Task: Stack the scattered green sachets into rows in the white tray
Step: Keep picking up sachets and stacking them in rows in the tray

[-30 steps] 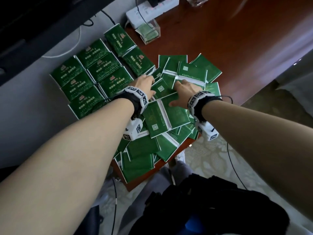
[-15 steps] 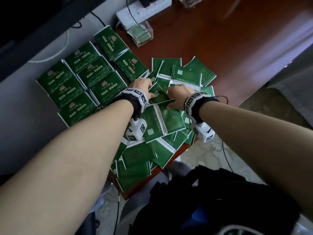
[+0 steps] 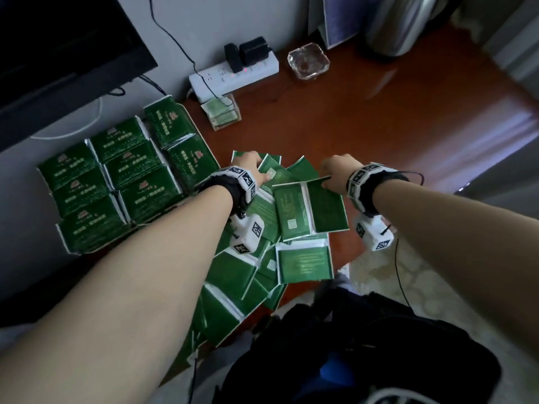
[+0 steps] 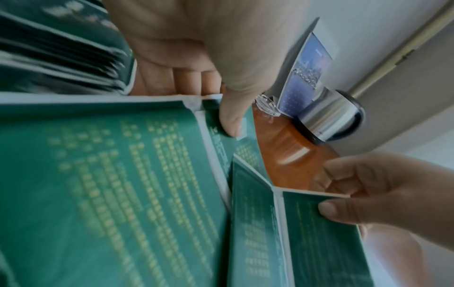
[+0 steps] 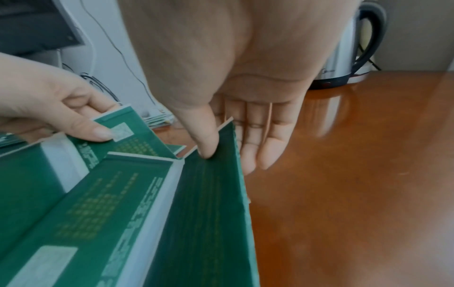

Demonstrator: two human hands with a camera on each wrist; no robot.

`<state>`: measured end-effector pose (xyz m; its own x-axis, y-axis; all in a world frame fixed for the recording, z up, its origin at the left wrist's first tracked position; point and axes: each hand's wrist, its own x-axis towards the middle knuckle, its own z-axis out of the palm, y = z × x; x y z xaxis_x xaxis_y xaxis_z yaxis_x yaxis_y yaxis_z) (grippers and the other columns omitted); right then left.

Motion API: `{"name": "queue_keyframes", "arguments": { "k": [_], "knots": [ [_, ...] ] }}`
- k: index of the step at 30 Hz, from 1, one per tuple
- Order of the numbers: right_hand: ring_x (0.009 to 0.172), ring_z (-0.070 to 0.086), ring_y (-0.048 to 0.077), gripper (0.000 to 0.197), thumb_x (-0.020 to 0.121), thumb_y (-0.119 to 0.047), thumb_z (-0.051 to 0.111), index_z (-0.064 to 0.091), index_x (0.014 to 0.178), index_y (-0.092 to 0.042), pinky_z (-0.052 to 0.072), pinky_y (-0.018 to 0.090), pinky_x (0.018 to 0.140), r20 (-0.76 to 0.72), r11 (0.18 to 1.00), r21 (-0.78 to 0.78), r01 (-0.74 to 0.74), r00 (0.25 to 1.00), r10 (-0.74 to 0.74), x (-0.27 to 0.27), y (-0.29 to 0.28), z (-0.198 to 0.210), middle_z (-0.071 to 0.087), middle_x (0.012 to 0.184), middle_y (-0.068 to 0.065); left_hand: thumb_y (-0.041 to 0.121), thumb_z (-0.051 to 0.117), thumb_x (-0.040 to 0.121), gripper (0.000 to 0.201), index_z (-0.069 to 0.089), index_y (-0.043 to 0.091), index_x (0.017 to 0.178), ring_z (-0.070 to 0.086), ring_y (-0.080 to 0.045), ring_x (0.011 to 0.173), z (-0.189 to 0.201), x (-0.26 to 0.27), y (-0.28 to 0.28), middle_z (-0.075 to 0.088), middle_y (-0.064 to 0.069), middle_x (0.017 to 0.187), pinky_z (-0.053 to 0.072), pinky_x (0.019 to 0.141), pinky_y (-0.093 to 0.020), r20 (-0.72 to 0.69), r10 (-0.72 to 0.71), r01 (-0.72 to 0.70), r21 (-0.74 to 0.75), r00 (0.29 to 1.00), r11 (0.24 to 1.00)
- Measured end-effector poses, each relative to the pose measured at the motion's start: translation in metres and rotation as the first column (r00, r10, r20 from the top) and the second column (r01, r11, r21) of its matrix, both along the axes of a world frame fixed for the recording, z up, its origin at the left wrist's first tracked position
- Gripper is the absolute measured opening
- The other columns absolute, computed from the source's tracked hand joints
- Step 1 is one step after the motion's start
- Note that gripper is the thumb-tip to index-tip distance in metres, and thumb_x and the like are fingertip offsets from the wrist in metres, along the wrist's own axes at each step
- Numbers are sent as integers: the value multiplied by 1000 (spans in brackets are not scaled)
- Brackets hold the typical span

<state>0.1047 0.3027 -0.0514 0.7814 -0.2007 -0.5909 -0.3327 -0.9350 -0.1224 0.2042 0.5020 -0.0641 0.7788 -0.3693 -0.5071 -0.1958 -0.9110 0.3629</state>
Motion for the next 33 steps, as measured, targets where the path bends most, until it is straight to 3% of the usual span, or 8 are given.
{"name": "queue_keyframes", "arguments": {
  "k": [3, 13, 17, 19, 21, 24, 26, 33],
  "knots": [
    [105, 61, 35, 35, 92, -17, 56, 59, 126, -10, 55, 37, 81, -38, 1000, -2, -28, 999, 28, 5, -60, -11, 63, 120, 16, 37, 71, 88, 49, 57, 9, 126, 61, -30, 109, -11, -7, -43, 63, -10, 122, 49, 86, -34, -22, 149, -148, 10, 989, 989],
    [77, 61, 31, 18, 90, -22, 53, 62, 100, -11, 54, 36, 64, -135, 996, -14, -93, 987, 90, -8, -197, -20, 65, 97, 13, 37, 70, 89, 46, 52, 3, 116, 62, -33, 100, -29, -55, -145, 64, -14, 108, 45, 69, -33, 7, 326, -325, 116, 945, 939],
    [104, 54, 32, 27, 90, -28, 61, 54, 113, -15, 50, 43, 84, -35, 961, -71, -268, 963, 266, -3, -202, -10, 51, 115, 9, 32, 76, 84, 52, 46, 11, 121, 63, -30, 95, -26, -65, -142, 62, -10, 112, 52, 72, -37, 114, 322, -335, 122, 940, 934],
    [113, 48, 29, 36, 89, -20, 64, 52, 122, -16, 47, 44, 93, 35, 879, -79, -469, 880, 473, 2, -192, -4, 47, 121, 8, 30, 79, 82, 59, 45, 12, 127, 58, -29, 106, -24, -67, -140, 54, -11, 122, 52, 79, -41, 210, 225, -256, 135, 952, 957],
    [116, 47, 27, 46, 86, -19, 69, 51, 128, -20, 47, 44, 98, 57, 718, -73, -692, 716, 696, 6, -172, 0, 45, 126, 7, 29, 79, 81, 63, 44, 14, 132, 54, -28, 112, -21, -65, -142, 49, -10, 127, 51, 86, -40, 260, 46, -97, 185, 964, 978],
    [124, 43, 26, 69, 82, -38, 75, 39, 141, -28, 44, 44, 103, -26, 406, -86, -910, 410, 912, 4, -137, -3, 39, 137, 8, 28, 79, 79, 68, 43, 17, 136, 50, -26, 118, -23, -58, -155, 47, -7, 133, 46, 95, -43, 202, -236, 182, 253, 951, 950],
    [127, 39, 27, 77, 80, -45, 75, 35, 144, -27, 41, 43, 103, -79, 272, -96, -957, 280, 957, 4, -120, -12, 37, 141, 9, 25, 81, 77, 69, 43, 18, 134, 48, -27, 119, -26, -52, -167, 46, -6, 132, 43, 97, -44, 148, -369, 317, 287, 918, 904],
    [133, 33, 31, 88, 75, -51, 77, 34, 148, -27, 34, 42, 103, -153, 161, -138, -977, 181, 971, 12, -109, -39, 38, 145, 10, 16, 85, 62, 67, 43, 22, 114, 47, -30, 111, -36, -33, -186, 48, -7, 118, 40, 88, -45, 43, -448, 401, 375, 893, 836]
  ]
}}
